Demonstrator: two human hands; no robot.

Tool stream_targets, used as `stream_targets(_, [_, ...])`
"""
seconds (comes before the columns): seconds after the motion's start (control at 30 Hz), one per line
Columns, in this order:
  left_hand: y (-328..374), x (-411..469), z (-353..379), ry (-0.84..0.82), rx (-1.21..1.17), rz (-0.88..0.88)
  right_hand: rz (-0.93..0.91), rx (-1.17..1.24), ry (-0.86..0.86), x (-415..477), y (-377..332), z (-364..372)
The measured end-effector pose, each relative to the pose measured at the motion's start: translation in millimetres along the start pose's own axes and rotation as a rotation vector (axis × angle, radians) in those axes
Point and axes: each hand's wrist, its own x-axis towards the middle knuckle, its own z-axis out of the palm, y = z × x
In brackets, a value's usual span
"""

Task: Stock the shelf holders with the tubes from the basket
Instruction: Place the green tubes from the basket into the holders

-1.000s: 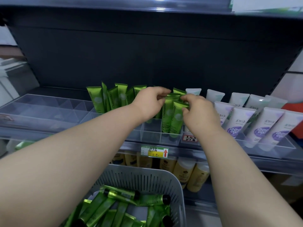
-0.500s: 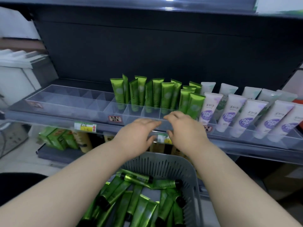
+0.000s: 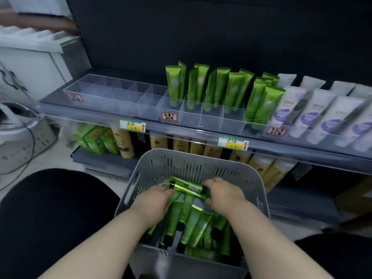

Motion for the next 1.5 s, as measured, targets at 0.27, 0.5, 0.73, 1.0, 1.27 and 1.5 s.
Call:
stream_targets(0.27, [-7.8, 18.7, 23.8, -0.216, -0.043, -0.078, 0.213, 0.073, -0.401, 4.9, 2.1, 85.2])
stream_targets(0.5, [-6.7, 44.0, 54.7, -0.371, -0.07, -0.094, 0.186, 0.14, -0.275, 24.5, 2.5, 90.0])
stream_targets(0.73, [-15.7, 76.3, 85.2, -0.403, -0.161, -0.055, 0.244, 0.244, -0.297, 41.8, 7.8, 113.5])
stream_targets(1.0, [-19.0, 94.6, 102.9, -0.37, -0.023, 0.026, 0.291, 0.231, -0.34, 58.8, 12.0, 124.1])
stream_targets(1.27, [-24.6, 99.3, 106.2, -0.316, 0.005, 0.048, 0.393, 0.294, -0.33, 63.8, 12.2, 119.7])
stream_targets(1.5, [-20.6, 88.3, 81.5, -0.345, -0.212, -0.057, 0.414, 0.582, -0.139, 49.9, 9.4, 108.4])
